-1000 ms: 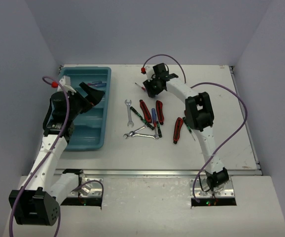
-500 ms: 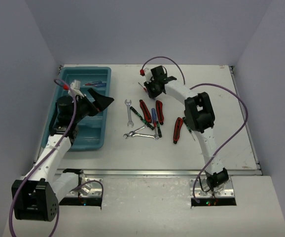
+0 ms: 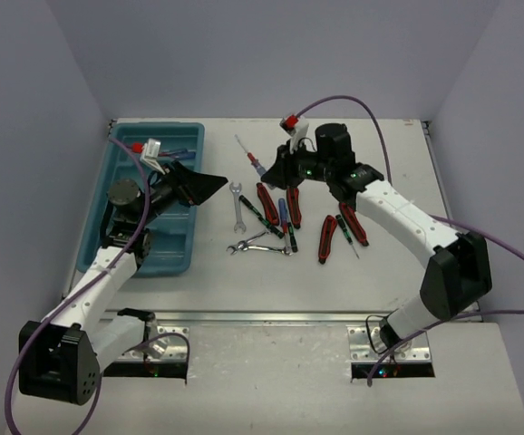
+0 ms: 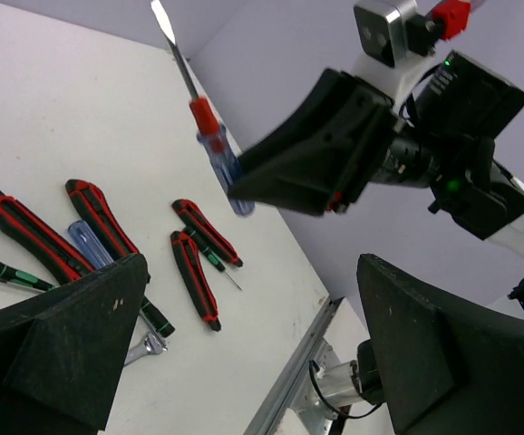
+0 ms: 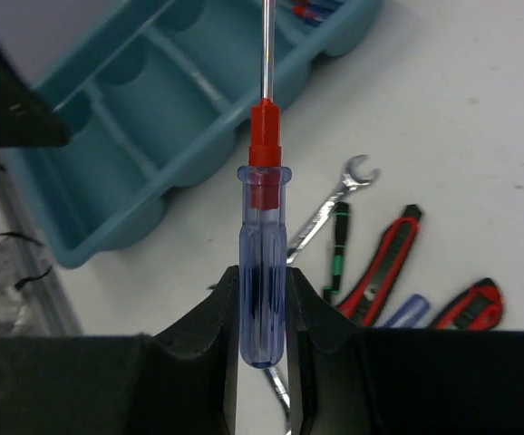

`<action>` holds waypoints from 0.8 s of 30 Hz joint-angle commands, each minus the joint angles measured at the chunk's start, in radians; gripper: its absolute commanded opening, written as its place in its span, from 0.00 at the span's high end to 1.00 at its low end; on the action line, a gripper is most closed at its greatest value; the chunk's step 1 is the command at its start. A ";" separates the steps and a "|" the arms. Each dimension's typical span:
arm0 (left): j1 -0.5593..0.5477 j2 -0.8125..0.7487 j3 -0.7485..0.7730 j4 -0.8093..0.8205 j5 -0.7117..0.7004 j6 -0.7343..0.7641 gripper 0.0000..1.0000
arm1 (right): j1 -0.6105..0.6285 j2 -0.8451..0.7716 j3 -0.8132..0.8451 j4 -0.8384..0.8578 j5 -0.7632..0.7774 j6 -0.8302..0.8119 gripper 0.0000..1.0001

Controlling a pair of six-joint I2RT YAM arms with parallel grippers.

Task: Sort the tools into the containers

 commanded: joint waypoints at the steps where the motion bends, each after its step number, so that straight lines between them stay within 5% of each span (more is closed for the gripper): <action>1: -0.008 0.022 0.017 0.167 0.045 -0.027 0.05 | 0.110 -0.054 -0.046 0.162 -0.192 0.117 1.00; 9: -0.008 0.068 0.037 0.149 0.049 -0.034 0.22 | 0.184 -0.069 -0.048 0.189 -0.217 0.147 1.00; 16: -0.014 0.033 0.024 0.156 0.058 -0.061 0.99 | 0.208 -0.051 -0.042 0.195 -0.154 0.160 1.00; 20: -0.015 0.023 0.030 0.130 0.036 -0.062 1.00 | 0.206 -0.043 -0.041 0.182 -0.097 0.160 0.96; 21: -0.015 0.026 0.038 0.112 0.022 -0.059 1.00 | 0.207 -0.042 -0.044 0.178 -0.086 0.160 0.88; 24: -0.013 0.062 0.095 -0.022 -0.075 -0.030 1.00 | 0.204 -0.067 -0.064 0.138 0.018 0.154 0.07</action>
